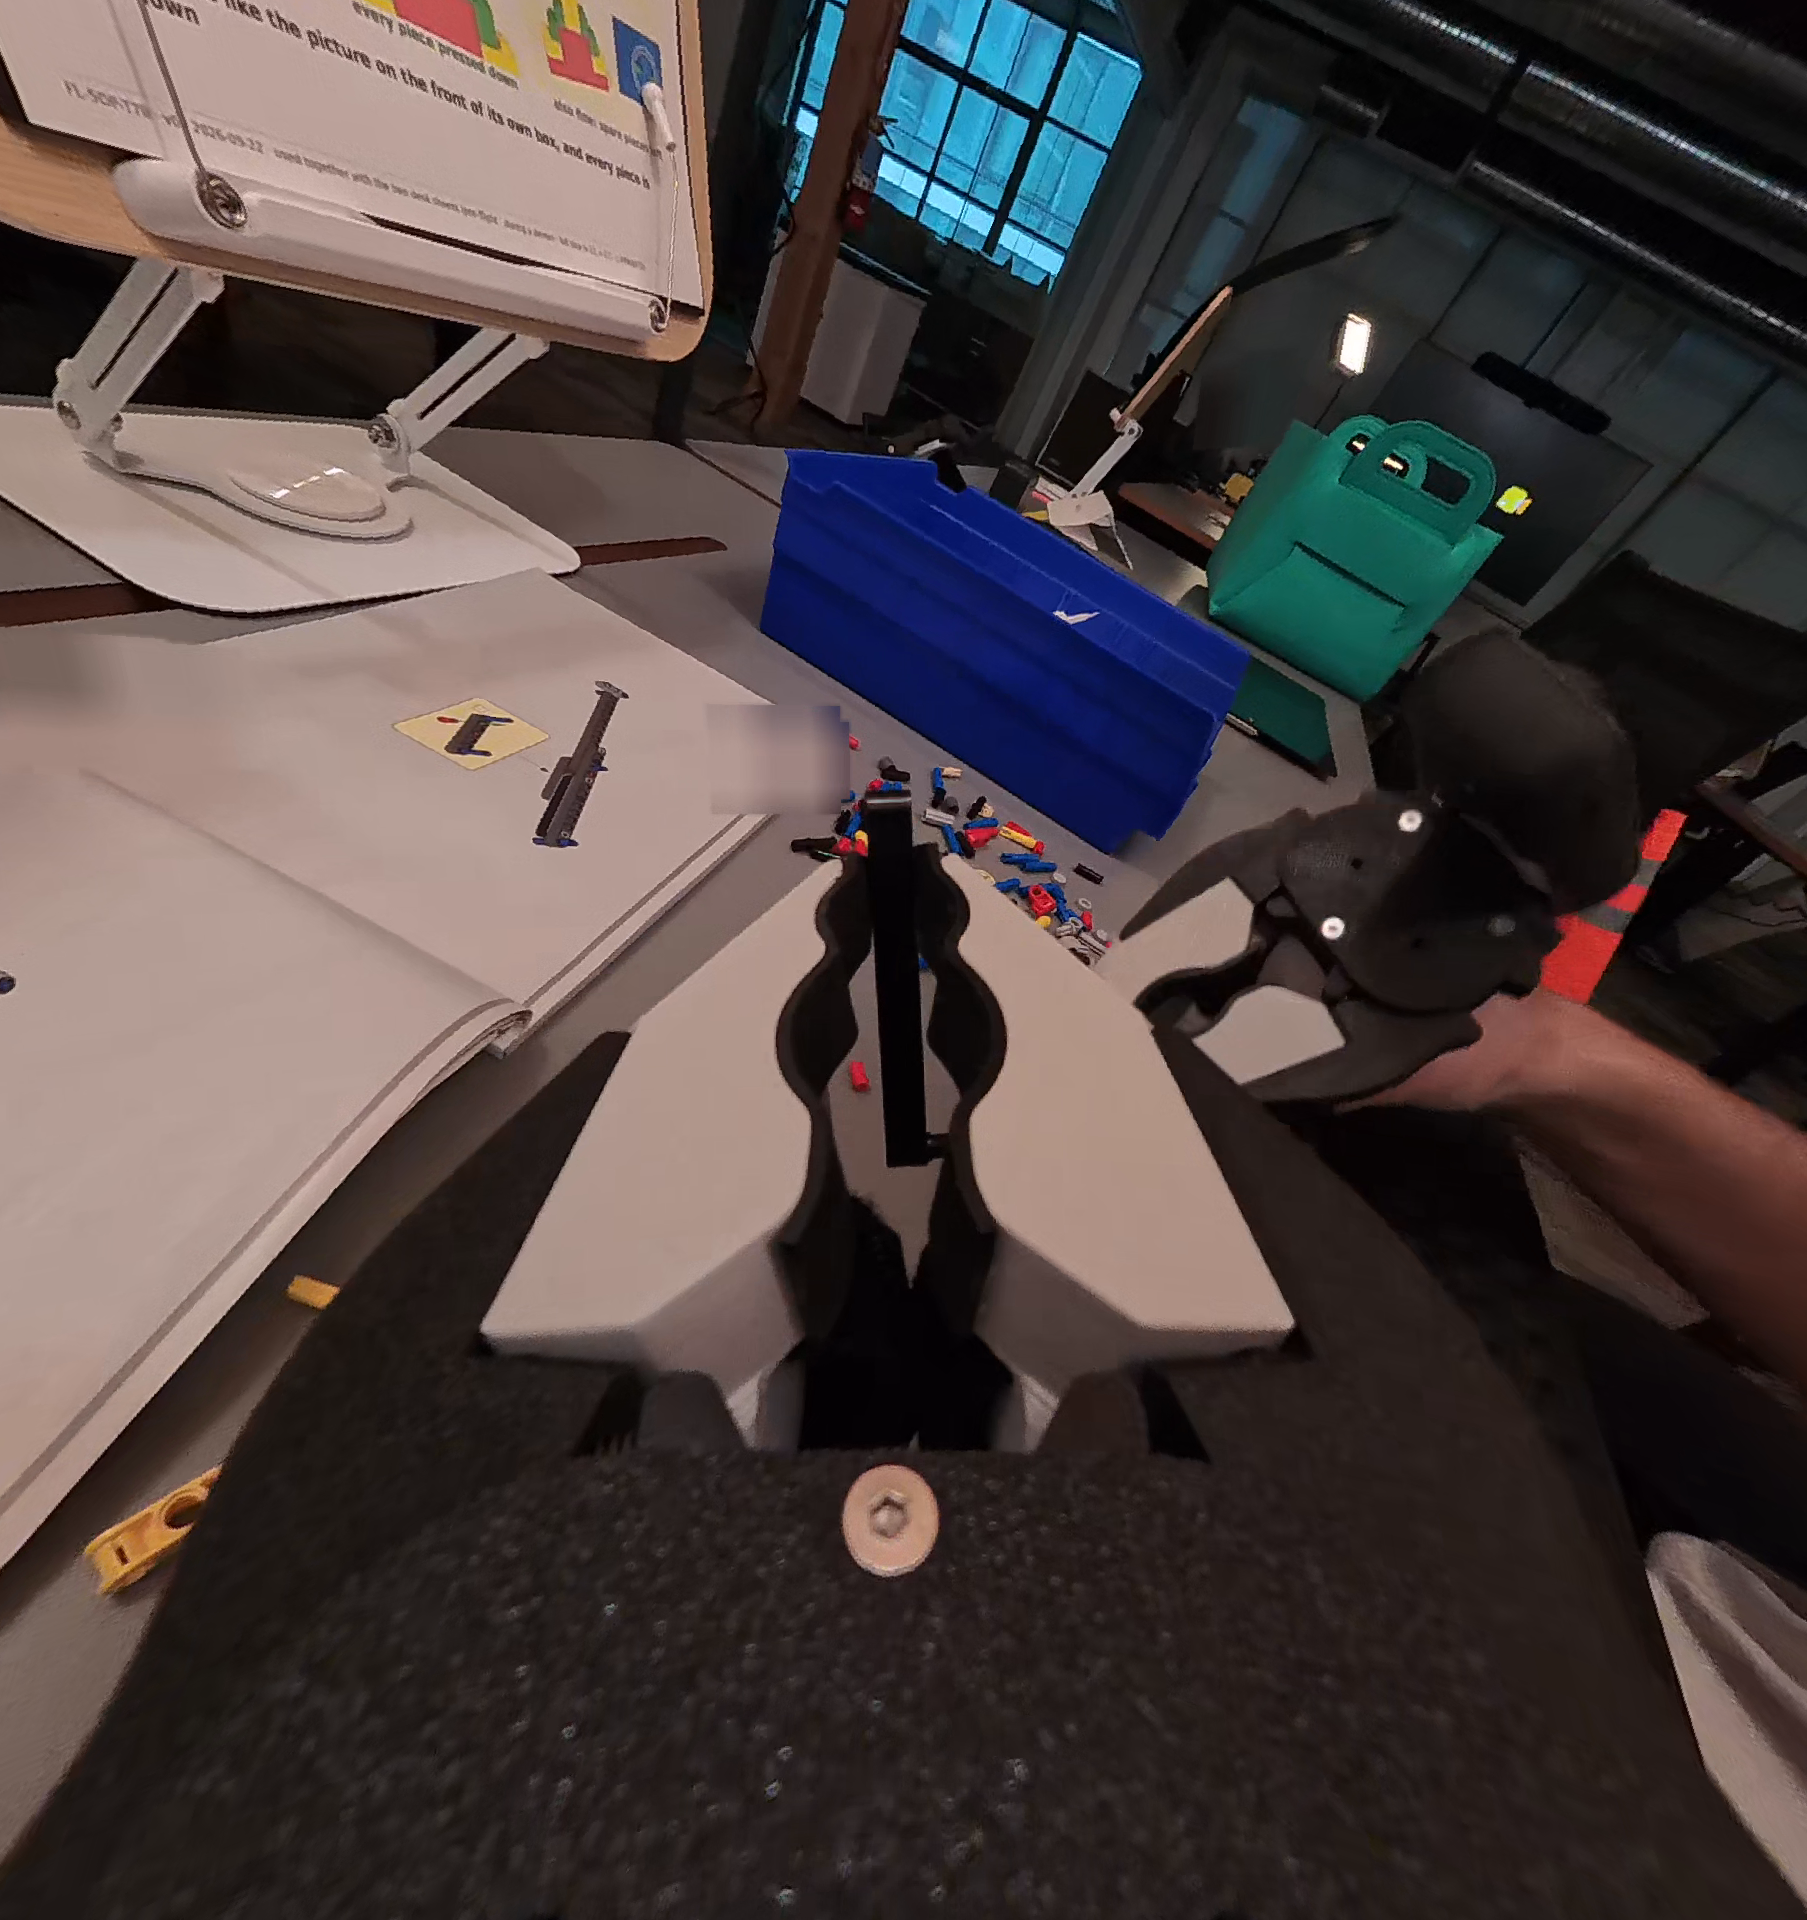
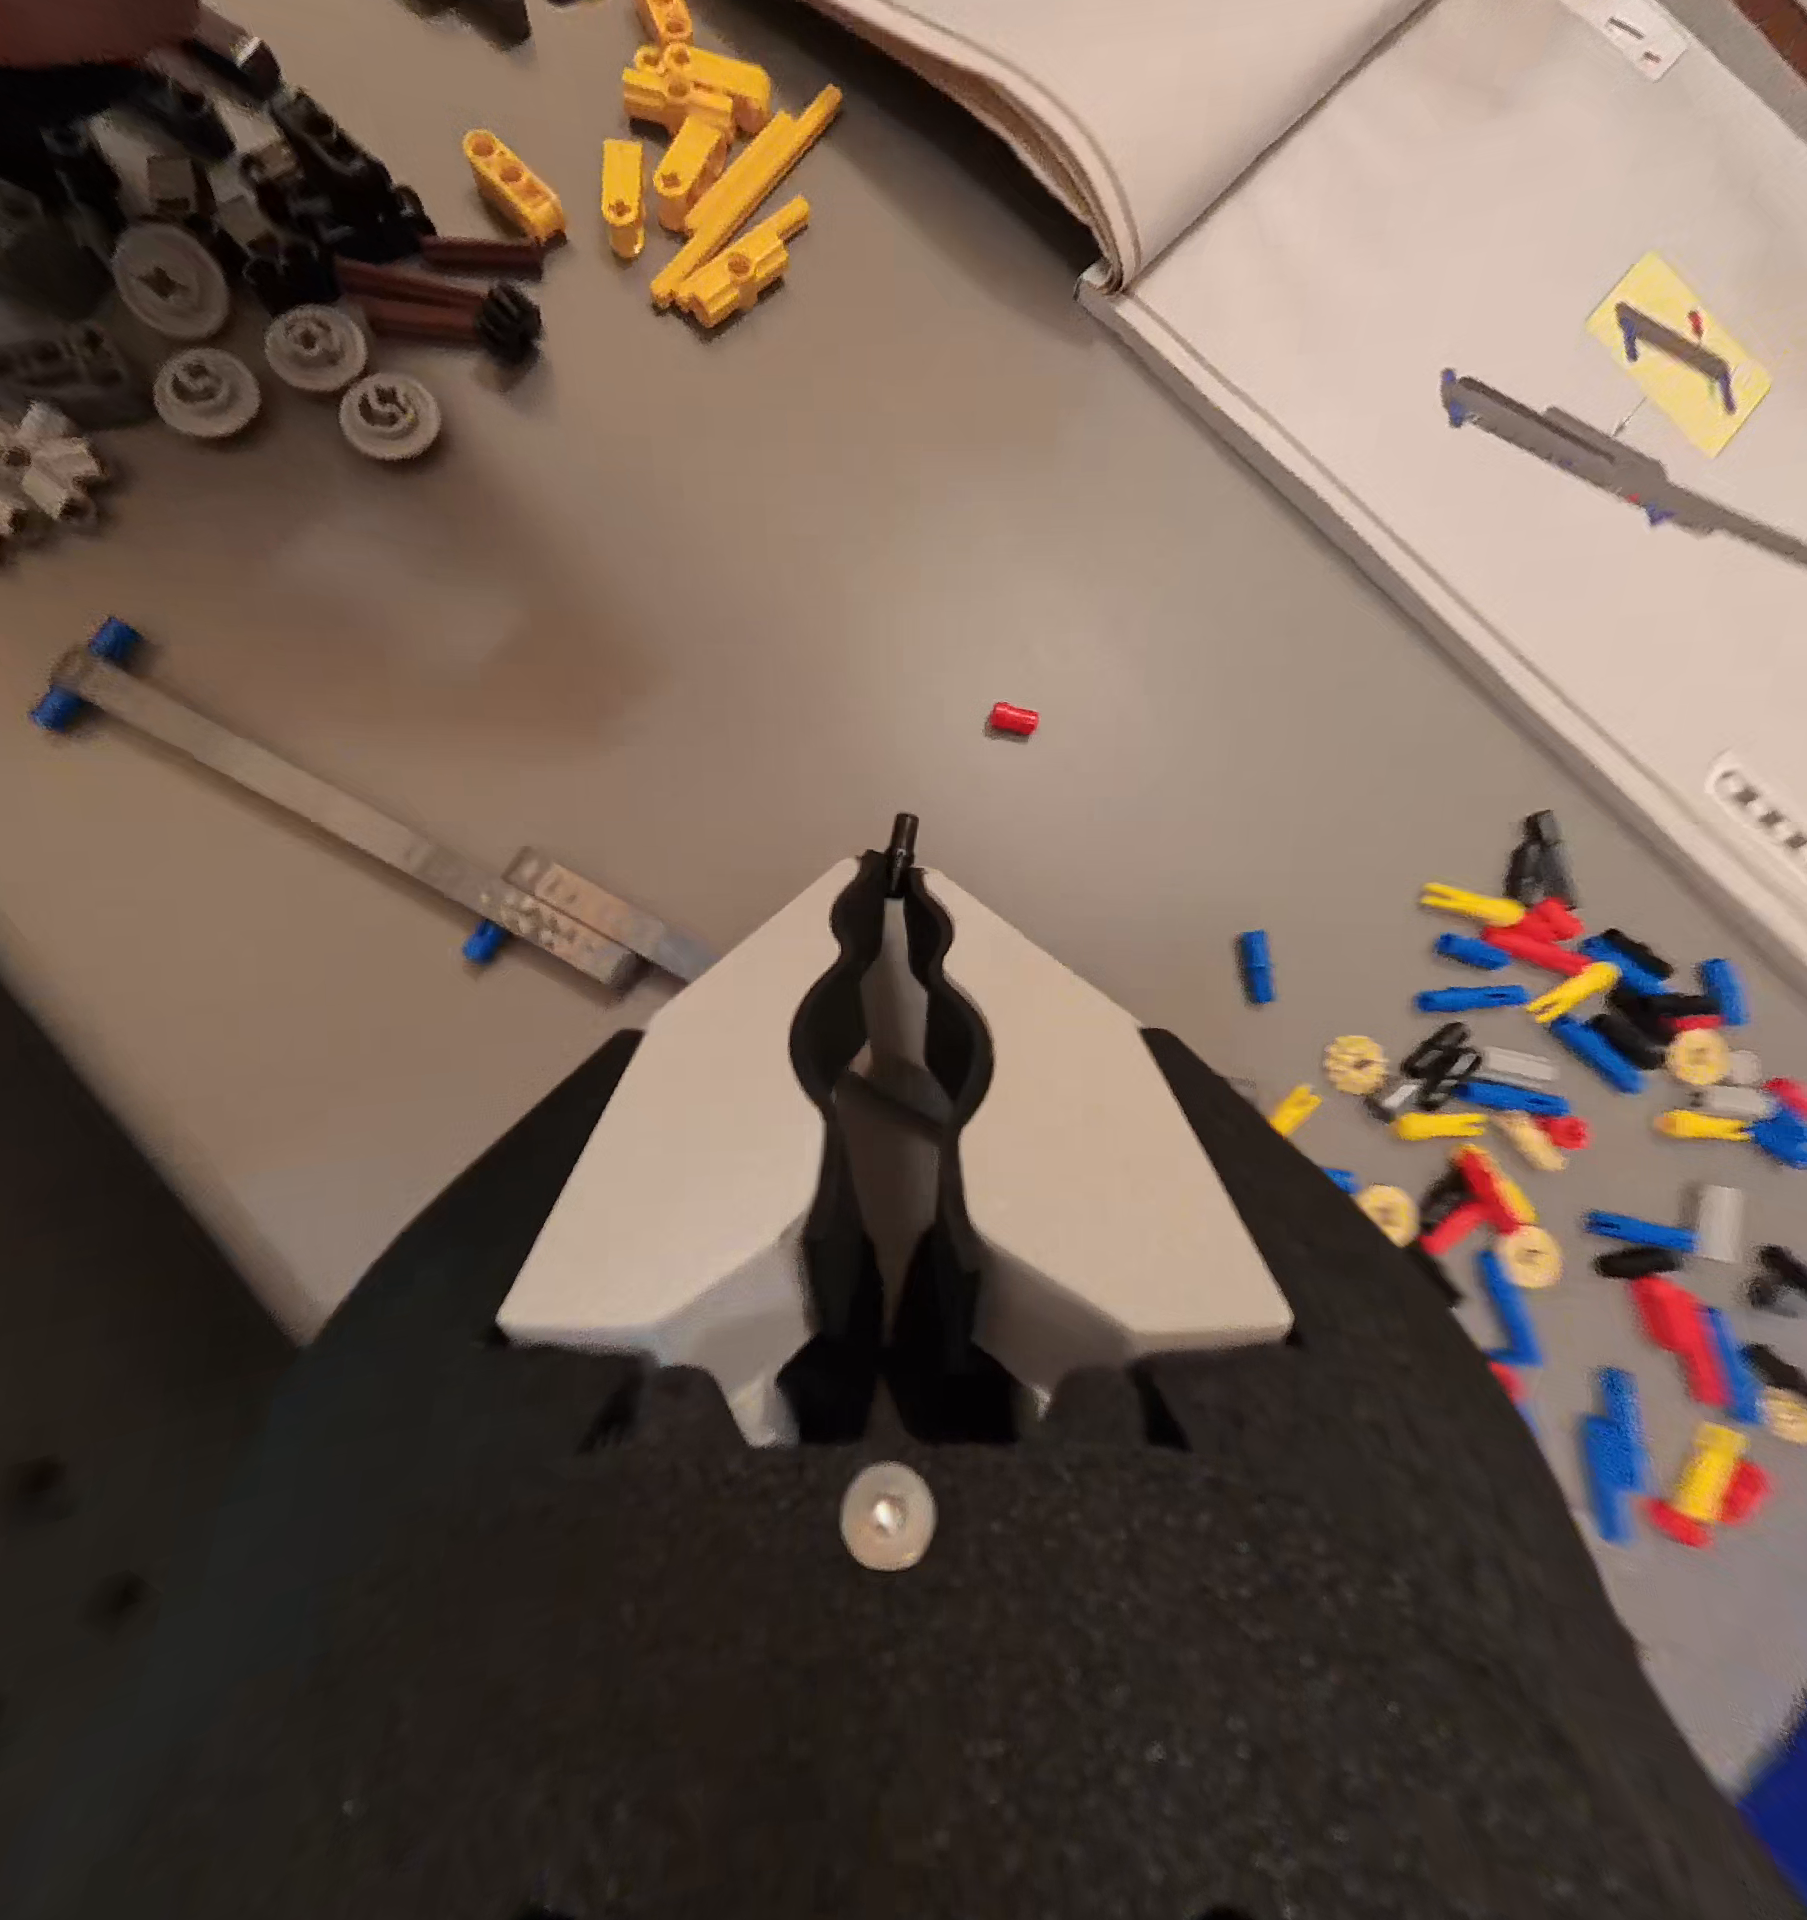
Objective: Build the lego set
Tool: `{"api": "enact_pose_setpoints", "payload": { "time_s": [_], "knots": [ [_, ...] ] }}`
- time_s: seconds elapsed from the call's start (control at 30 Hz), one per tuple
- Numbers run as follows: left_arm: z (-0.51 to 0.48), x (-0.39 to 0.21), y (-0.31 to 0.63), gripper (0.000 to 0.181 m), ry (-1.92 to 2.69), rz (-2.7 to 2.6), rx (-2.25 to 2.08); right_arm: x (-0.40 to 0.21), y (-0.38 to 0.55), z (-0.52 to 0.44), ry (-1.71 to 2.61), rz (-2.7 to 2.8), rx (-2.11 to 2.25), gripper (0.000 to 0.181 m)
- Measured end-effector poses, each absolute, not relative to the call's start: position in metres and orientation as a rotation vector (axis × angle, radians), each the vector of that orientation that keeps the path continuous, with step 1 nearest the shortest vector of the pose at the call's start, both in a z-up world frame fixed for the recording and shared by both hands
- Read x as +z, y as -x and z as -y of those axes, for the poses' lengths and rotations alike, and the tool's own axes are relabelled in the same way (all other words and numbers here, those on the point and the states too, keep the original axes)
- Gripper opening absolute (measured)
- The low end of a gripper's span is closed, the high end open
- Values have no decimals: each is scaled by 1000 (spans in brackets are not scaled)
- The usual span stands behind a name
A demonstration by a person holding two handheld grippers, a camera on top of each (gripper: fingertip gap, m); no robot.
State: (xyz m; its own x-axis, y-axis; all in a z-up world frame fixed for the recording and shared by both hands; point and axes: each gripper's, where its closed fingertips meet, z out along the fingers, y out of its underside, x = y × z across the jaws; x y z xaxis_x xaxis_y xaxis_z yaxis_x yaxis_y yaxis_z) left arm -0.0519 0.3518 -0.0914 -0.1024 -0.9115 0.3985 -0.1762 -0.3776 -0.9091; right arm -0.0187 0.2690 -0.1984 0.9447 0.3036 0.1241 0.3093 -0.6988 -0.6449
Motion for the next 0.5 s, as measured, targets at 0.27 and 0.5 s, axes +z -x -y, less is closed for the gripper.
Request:
{"api": "enact_pose_setpoints", "payload": {
  "time_s": [0.27, 0.5],
  "knots": [
    [-382, -84, 60, 6, 1570, -1076, -1458, -189, -38, -277, 2919, 1039, 28, 3],
    [-419, -69, 79, 6, 1532, -938, -1375, -196, -72, -311, 3307, 1407, -82, 3]
  ]
}}
